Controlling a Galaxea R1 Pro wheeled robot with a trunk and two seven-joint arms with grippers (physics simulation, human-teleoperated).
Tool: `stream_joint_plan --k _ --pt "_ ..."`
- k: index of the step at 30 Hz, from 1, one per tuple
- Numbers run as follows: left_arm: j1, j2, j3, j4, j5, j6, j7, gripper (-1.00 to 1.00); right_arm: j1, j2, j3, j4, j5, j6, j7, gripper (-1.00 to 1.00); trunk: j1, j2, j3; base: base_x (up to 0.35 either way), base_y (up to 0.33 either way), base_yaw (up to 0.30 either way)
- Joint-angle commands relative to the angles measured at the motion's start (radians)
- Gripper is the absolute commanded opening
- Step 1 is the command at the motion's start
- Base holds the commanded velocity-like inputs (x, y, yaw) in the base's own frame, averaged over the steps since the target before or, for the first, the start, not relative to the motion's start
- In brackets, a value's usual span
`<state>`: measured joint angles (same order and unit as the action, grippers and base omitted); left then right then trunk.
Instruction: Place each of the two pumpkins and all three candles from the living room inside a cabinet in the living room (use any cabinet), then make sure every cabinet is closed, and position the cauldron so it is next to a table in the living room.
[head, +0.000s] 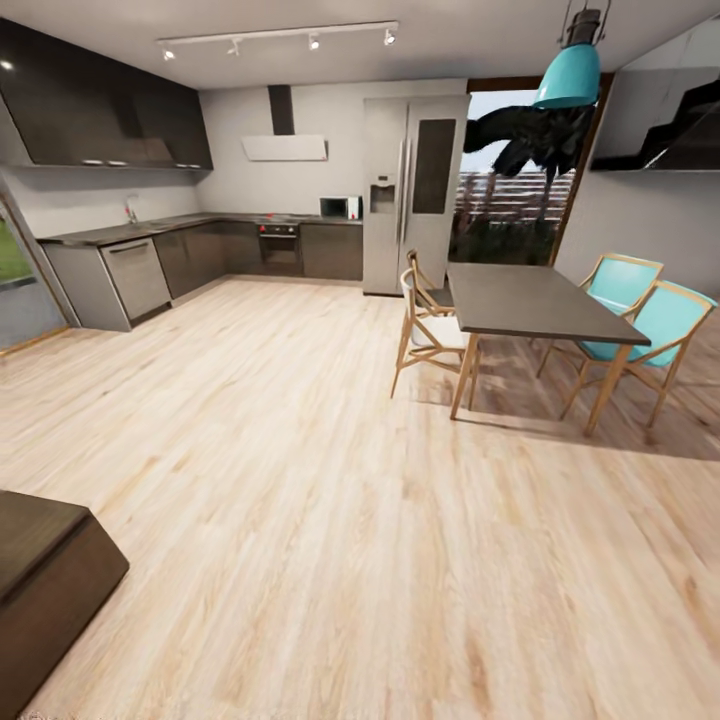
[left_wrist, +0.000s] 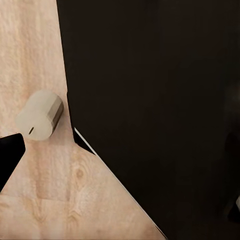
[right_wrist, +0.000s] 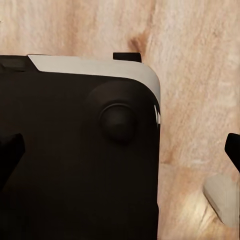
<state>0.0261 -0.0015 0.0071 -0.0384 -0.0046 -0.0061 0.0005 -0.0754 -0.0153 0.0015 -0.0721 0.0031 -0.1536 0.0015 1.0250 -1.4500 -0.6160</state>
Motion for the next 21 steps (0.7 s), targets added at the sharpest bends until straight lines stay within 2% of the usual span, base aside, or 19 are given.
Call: stream_joint_plan --k 1,21 --pt "0.000 0.000 0.000 0.000 0.000 0.000 0.000 1.00 0.000 0.000 0.000 0.000 0.000 0.000 0.000 1.00 0.000 0.000 -0.001 0.000 -0.005 0.202" --pt "0.000 0.000 0.001 0.000 0.001 0.000 0.000 1.00 0.000 0.000 0.000 0.001 0.000 0.000 0.000 1.00 0.000 0.000 -0.026 0.000 0.000 0.202"
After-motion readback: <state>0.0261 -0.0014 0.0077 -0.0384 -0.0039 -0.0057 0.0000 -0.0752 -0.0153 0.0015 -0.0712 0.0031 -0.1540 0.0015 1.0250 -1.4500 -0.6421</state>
